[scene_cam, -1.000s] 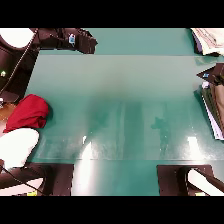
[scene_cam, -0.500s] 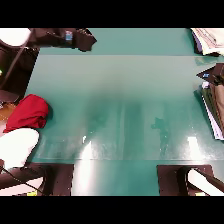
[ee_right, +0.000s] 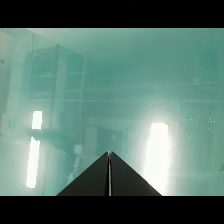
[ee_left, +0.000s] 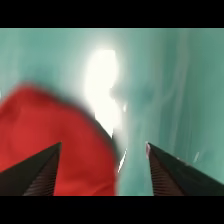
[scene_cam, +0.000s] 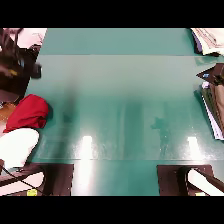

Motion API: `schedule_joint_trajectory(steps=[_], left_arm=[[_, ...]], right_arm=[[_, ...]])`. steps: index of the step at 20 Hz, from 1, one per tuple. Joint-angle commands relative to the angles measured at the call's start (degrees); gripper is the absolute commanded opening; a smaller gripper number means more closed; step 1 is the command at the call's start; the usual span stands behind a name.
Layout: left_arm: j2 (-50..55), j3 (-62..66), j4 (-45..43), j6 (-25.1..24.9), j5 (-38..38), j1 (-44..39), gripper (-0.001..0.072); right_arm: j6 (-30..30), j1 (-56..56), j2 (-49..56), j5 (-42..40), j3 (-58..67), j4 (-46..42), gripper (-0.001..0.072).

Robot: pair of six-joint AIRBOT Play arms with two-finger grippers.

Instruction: Fold the shirts.

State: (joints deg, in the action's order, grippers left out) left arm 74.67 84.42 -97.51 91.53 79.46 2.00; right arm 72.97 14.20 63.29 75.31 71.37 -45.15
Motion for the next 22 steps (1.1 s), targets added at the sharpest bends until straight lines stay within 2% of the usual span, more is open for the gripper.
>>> schedule_joint_trajectory(steps=[1,4,8,9,10,11,15,18,20,22], left_arm=[[-0.04,-14.45,-2.64,2.36,-1.09,6.73,0.0622],[-0.04,-24.81,-2.64,6.01,-6.99,8.87,0.0622],[-0.04,-28.89,-2.6,6.01,-10.99,8.87,0.062],[-0.17,-28.87,-2.6,5.99,-11.19,8.87,0.0554],[-0.35,-28.85,-2.6,5.95,-11.39,8.87,0.0255],[-0.55,-28.83,-2.58,5.46,-11.65,8.85,0.0032],[-4.39,-26.43,-2.19,5.05,-11.74,8.81,0.0028],[-12.7,-17.94,1.18,4.0,-11.54,8.81,0.0028],[-18.53,-10.14,8.22,1.33,-10.12,8.81,0.0028],[-22.36,-1.62,20.94,-3.56,-7.89,8.81,0.0028]], right_arm=[[0.02,-0.04,-0.02,-0.17,0.0,-0.04,0.0015],[0.02,-0.04,-0.02,-0.2,0.0,-0.02,0.0016],[0.02,-0.04,-0.02,-0.81,0.0,-0.02,0.0016],[0.02,-0.04,-0.02,-0.81,0.0,-0.02,0.0016],[0.02,-0.04,-0.02,-0.79,0.0,-0.02,0.0016],[0.02,-0.04,-0.02,-0.79,0.0,-0.02,0.0016],[0.02,-0.02,-0.02,-0.87,0.0,0.11,0.0016],[0.04,-0.02,-0.02,-1.73,1.09,0.57,0.0016],[0.04,-0.02,-0.02,-1.88,3.67,0.59,0.0016],[0.04,-0.02,-0.02,-2.14,7.02,0.57,0.0015]])
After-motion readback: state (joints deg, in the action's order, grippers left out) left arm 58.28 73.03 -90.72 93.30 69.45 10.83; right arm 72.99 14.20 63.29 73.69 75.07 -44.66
